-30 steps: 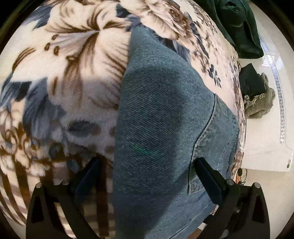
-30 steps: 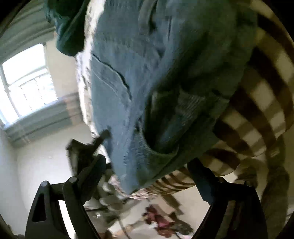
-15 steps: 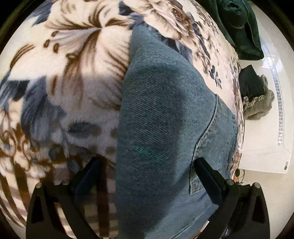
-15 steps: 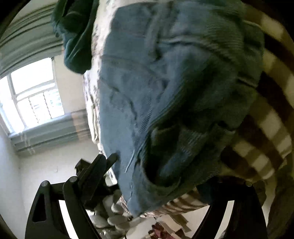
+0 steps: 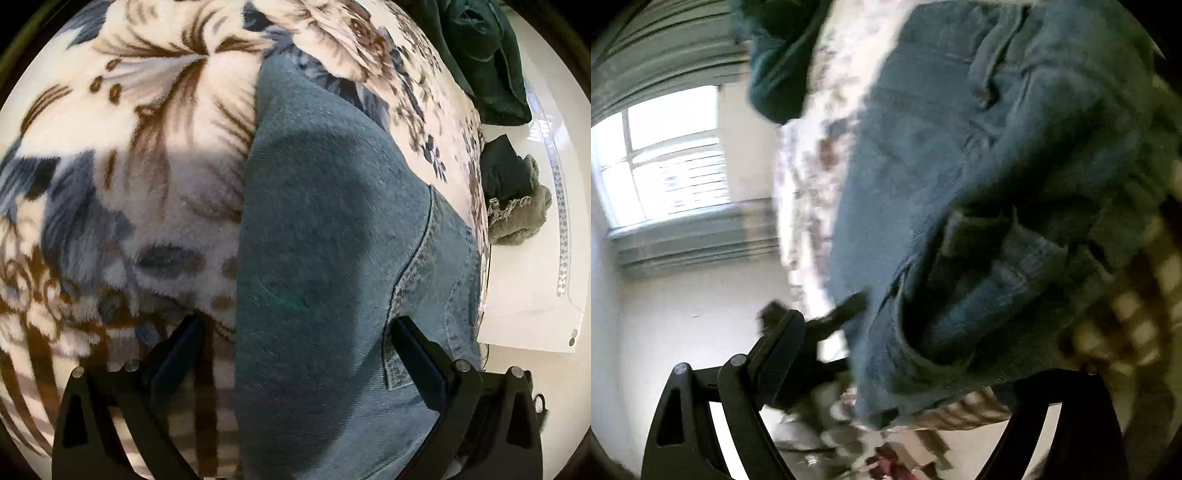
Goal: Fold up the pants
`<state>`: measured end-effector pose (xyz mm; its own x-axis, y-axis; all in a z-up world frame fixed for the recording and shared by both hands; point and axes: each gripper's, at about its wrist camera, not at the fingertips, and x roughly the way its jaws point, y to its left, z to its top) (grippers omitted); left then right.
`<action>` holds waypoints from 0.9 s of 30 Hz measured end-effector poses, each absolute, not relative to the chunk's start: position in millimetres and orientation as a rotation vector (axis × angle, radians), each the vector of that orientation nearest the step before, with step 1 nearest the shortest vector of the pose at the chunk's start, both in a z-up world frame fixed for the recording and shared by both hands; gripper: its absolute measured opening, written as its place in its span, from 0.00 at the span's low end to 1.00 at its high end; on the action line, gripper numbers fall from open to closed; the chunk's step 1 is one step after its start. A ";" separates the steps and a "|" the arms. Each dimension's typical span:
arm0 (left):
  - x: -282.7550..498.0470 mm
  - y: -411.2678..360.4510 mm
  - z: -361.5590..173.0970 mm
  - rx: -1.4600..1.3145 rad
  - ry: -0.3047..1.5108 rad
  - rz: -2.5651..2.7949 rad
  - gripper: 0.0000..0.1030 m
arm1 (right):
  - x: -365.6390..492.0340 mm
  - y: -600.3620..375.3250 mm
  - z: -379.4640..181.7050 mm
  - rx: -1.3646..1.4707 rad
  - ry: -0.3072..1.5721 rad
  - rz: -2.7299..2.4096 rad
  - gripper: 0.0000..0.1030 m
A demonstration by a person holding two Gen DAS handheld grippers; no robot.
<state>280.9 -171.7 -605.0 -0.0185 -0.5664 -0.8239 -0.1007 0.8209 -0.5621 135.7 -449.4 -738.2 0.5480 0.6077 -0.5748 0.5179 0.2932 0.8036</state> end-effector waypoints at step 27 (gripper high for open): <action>269.9 -170.4 -511.6 -0.586 1.343 -0.445 0.19 | 134.7 -443.7 -650.0 1.207 1.045 -0.017 0.33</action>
<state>269.9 -170.4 -511.6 0.1801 -0.6131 -0.7692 -0.0321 0.7780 -0.6275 134.7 -443.7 -650.0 0.5605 0.4968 -0.6626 0.5182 0.4137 0.7485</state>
